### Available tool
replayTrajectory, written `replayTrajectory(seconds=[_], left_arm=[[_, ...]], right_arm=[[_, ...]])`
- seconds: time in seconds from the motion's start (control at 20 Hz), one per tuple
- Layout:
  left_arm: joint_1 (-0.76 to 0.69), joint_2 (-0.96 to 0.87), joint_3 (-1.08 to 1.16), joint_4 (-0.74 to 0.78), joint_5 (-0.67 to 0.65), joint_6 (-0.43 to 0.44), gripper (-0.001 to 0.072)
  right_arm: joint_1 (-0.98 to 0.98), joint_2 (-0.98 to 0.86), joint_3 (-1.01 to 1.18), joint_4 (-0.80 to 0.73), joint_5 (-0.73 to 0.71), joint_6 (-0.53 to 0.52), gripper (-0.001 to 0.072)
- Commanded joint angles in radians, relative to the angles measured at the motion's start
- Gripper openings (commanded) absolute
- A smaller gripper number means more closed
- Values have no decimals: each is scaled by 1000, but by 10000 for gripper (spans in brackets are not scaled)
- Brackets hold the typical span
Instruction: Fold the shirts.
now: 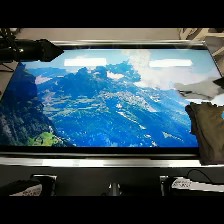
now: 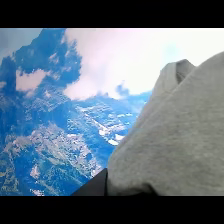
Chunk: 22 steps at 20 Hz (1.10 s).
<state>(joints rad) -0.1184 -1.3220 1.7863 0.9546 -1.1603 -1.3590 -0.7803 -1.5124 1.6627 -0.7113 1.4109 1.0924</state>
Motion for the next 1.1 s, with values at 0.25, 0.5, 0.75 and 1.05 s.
replayTrajectory(seconds=[0.25,0.5,0.75,1.05], left_arm=[[0,0,0,0,0,19,37],[0,0,0,0,18,29,37],[0,0,0,-2,26,29,37],[0,0,0,-4,27,28,37]], right_arm=[[-295,84,6,-19,175,15,19],[-305,105,-16,-523,400,-5,19],[-275,105,-139,-744,356,-39,20],[-275,105,-330,-741,229,-42,21]])
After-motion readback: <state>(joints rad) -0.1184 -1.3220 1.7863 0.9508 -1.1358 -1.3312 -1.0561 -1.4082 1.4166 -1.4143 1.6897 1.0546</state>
